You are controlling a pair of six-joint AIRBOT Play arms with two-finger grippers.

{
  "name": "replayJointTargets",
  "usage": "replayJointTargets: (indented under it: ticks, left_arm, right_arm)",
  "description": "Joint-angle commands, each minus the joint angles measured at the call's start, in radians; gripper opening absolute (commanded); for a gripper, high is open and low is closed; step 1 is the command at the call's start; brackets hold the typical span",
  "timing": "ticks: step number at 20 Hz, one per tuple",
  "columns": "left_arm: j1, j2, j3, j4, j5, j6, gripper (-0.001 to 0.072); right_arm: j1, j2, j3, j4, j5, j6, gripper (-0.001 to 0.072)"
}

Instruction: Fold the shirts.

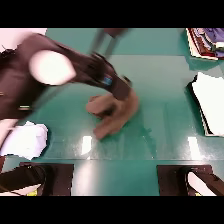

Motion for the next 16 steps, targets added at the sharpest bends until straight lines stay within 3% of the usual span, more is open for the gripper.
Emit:
replayJointTargets:
  ticks: [1, 7, 12, 16]
  left_arm:
    - [-0.021, -0.093, 0.003, -0.029, 0.067, 0.051, 0.0541]
    - [0.37, -0.084, -0.076, -0.024, -0.081, 0.025, 0.0541]
    - [0.593, -0.101, -0.428, -0.275, 0.084, 0.029, 0.0541]
    - [0.623, -0.195, -0.555, -0.541, 0.169, 0.146, 0.0542]
  right_arm:
    - [0.001, 0.0, 0.002, 0.0, 0.036, 0.0, 0.002]
    - [0.001, 0.0, 0.002, 0.0, 0.041, 0.0, 0.002]
    - [0.001, 0.0, 0.002, 0.0, 0.041, 0.0, 0.002]
    - [0.001, 0.0, 0.002, 0.0, 0.042, 0.0, 0.002]
